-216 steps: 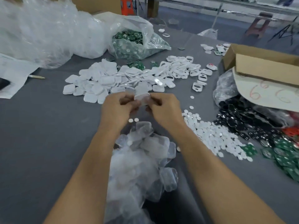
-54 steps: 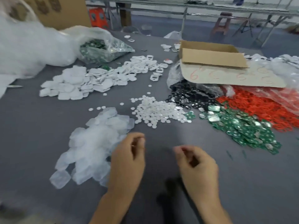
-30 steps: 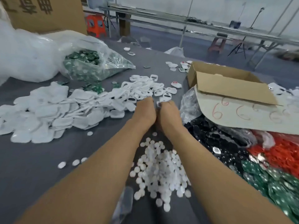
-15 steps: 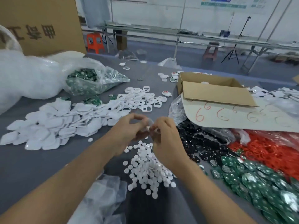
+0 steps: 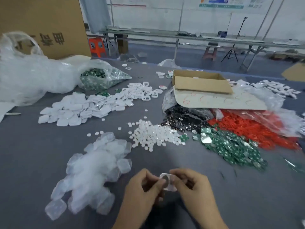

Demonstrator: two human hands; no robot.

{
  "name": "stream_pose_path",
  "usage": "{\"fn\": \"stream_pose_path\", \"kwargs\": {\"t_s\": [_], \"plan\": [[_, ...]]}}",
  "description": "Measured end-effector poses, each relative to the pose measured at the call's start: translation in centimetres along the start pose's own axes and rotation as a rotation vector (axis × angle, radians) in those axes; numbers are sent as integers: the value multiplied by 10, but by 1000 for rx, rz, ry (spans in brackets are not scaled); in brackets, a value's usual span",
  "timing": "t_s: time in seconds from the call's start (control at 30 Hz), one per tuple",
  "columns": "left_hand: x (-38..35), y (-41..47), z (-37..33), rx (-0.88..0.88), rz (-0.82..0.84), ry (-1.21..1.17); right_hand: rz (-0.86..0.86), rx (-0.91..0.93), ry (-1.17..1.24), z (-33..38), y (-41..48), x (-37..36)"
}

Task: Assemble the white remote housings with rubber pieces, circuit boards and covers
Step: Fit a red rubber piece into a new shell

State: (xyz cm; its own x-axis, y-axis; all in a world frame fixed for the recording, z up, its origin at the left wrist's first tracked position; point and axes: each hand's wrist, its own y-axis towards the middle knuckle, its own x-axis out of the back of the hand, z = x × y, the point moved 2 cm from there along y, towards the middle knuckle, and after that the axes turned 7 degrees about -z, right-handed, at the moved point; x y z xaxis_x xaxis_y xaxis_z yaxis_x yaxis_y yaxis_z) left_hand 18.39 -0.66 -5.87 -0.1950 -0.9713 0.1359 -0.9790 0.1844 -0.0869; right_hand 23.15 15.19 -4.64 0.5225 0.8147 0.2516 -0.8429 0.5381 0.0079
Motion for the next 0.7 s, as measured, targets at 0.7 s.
{"fn": "stream_pose_path", "kwargs": {"t_s": [0.7], "plan": [[-20, -42, 1, -433, 54, 705, -49, 605, -339, -34, -72, 23]]}}
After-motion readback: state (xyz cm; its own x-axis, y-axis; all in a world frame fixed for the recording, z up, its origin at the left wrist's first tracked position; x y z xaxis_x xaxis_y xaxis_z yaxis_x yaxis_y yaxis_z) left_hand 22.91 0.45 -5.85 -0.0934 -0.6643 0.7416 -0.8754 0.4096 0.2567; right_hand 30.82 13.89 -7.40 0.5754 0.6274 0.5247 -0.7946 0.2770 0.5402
